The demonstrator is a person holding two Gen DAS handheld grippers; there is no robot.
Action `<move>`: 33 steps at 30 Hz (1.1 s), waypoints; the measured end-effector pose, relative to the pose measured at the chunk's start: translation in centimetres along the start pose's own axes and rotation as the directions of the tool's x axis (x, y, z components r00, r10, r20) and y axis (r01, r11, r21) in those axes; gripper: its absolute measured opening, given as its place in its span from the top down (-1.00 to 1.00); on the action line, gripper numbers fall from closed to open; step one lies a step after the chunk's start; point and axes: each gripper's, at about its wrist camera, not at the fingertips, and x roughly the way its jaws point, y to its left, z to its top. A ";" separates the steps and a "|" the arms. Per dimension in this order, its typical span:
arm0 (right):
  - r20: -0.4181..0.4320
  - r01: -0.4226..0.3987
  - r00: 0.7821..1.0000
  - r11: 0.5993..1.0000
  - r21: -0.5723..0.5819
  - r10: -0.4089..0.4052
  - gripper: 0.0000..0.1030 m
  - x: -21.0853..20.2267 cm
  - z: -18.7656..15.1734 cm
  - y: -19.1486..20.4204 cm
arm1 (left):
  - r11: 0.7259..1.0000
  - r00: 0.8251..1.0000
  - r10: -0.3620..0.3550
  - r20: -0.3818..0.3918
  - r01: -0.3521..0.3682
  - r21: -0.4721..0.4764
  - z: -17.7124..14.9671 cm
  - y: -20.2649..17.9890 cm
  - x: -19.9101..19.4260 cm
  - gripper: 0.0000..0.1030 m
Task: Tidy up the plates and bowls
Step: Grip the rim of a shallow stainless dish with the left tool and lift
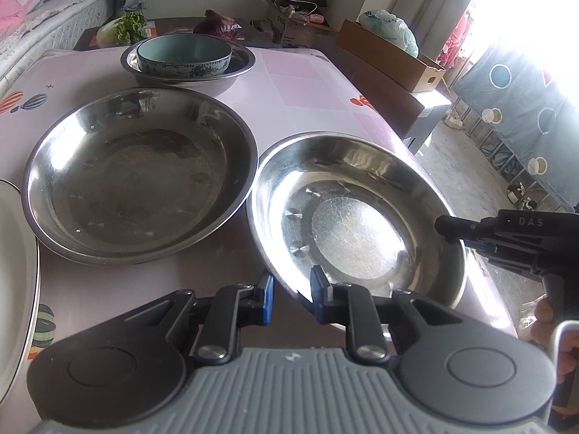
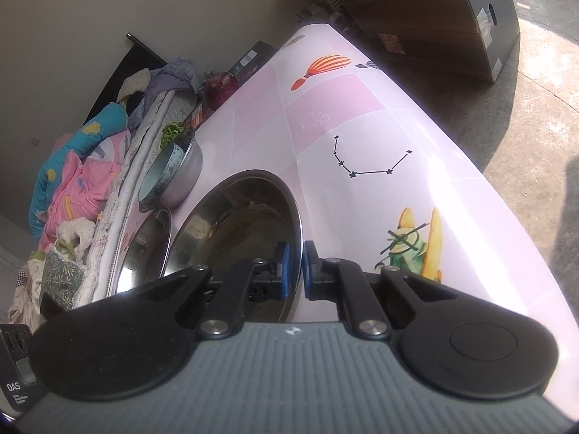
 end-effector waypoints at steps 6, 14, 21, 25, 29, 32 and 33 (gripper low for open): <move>-0.020 0.008 1.000 1.000 0.002 -0.008 0.87 -1.0 -1.0 0.1 | 0.999 0.999 -0.044 -0.028 0.043 -0.005 -1.0 0.3 -0.9 0.58; -0.055 0.019 0.998 1.000 -0.006 -0.019 0.87 -3.4 -3.7 0.1 | 0.995 0.993 -0.093 -0.070 0.095 0.017 -3.3 0.6 -2.8 0.56; -0.044 0.048 0.998 0.998 -0.029 -0.049 0.86 -4.9 -5.6 0.3 | 0.994 0.993 -0.093 -0.073 0.097 0.054 -4.4 0.5 -3.3 0.55; -0.027 0.055 0.998 0.998 -0.028 -0.056 0.84 -5.3 -5.7 0.2 | 0.994 0.996 -0.069 -0.060 0.074 0.078 -4.3 0.3 -3.2 0.53; -0.022 0.056 0.998 0.998 -0.031 -0.057 0.83 -5.3 -5.5 0.2 | 0.994 0.999 -0.031 -0.033 0.035 0.107 -4.2 0.2 -3.1 0.48; -0.019 0.058 0.998 0.998 -0.035 -0.059 0.83 -5.3 -5.3 0.1 | 0.994 1.000 0.000 -0.015 0.002 0.113 -4.2 0.2 -3.0 0.42; -0.017 0.059 0.998 0.998 -0.036 -0.059 0.83 -5.3 -5.3 0.1 | 0.994 1.000 0.001 -0.016 0.000 0.110 -4.1 0.3 -2.8 0.41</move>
